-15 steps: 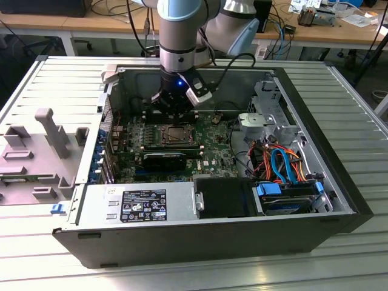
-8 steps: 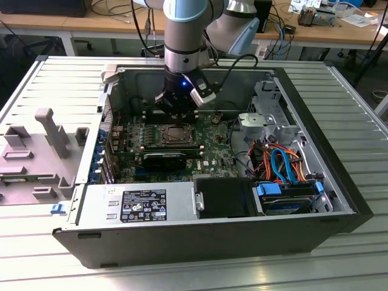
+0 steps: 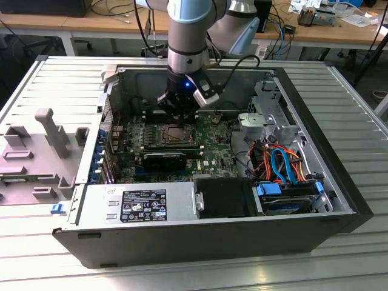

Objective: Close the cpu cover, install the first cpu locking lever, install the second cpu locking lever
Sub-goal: 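Install the second cpu locking lever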

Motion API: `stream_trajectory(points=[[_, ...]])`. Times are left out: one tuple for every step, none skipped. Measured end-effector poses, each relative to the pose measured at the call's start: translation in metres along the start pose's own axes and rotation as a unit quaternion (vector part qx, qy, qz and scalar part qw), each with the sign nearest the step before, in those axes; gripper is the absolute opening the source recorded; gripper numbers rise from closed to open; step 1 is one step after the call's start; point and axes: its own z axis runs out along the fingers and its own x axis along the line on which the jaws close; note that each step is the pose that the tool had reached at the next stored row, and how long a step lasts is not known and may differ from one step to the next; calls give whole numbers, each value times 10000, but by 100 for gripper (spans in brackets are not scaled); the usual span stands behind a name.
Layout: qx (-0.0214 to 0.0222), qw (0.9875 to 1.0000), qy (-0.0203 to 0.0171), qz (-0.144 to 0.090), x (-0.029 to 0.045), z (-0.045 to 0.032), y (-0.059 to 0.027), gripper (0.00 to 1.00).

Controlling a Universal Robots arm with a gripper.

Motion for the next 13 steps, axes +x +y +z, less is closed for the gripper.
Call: stream_trajectory(points=[[-2,10000,0,0,1,0,-13,11],[-5,10000,0,0,2,0,-25,11],[-7,10000,0,0,3,-1,-44,11],[-9,10000,2,0,1,-1,-57,11],[-11,10000,2,0,-4,-1,-66,11],[-11,10000,3,0,-8,-2,-71,11],[-11,10000,4,0,-12,-2,-74,11],[-13,10000,5,0,-21,-1,-77,11],[-14,10000,7,0,-28,-1,-79,11],[-13,10000,12,-1,-42,-1,-84,11],[-14,10000,14,0,-48,-1,-87,11],[-14,10000,14,0,-52,-1,-89,11],[-14,10000,14,0,-54,-2,-92,11]])
